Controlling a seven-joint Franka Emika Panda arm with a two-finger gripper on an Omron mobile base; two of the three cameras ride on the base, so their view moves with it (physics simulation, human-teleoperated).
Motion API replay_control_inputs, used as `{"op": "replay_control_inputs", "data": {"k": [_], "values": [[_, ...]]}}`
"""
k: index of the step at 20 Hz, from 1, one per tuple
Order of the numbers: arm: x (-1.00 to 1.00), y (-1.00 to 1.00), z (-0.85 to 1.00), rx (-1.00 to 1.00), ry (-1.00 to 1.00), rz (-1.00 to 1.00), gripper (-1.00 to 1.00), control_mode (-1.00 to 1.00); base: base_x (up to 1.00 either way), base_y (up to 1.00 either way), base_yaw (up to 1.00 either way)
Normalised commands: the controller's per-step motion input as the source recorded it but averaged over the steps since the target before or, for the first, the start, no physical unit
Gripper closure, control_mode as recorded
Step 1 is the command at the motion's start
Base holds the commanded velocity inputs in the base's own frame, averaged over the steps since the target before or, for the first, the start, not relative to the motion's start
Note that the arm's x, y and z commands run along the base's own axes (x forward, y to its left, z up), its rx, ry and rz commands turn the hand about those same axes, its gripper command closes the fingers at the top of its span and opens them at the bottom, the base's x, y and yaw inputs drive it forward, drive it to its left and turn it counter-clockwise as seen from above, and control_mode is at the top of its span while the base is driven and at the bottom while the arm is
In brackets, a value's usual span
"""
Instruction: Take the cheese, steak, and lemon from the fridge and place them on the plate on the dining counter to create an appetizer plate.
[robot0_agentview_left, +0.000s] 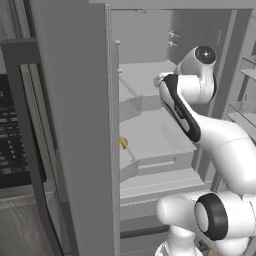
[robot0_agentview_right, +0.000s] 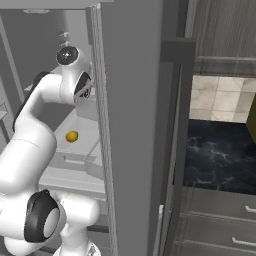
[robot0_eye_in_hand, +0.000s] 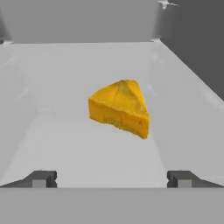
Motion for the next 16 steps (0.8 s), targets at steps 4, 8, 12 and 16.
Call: {"op": "replay_control_inputs", "data": {"k": [4,8,12,16], "values": [[0.46,0.0,0.0,0.0,0.05,0.0,-1.0,-1.0,0.0,0.0,0.0],[0.41,-0.03,0.01,0.0,0.04,0.0,-1.0,-1.0,0.0,0.0,0.0],[0.39,-0.09,0.03,0.0,0.02,0.0,-1.0,-1.0,0.0,0.0,0.0],[0.37,-0.12,0.0,0.0,0.01,0.0,-1.0,-1.0,0.0,0.0,0.0]]}}
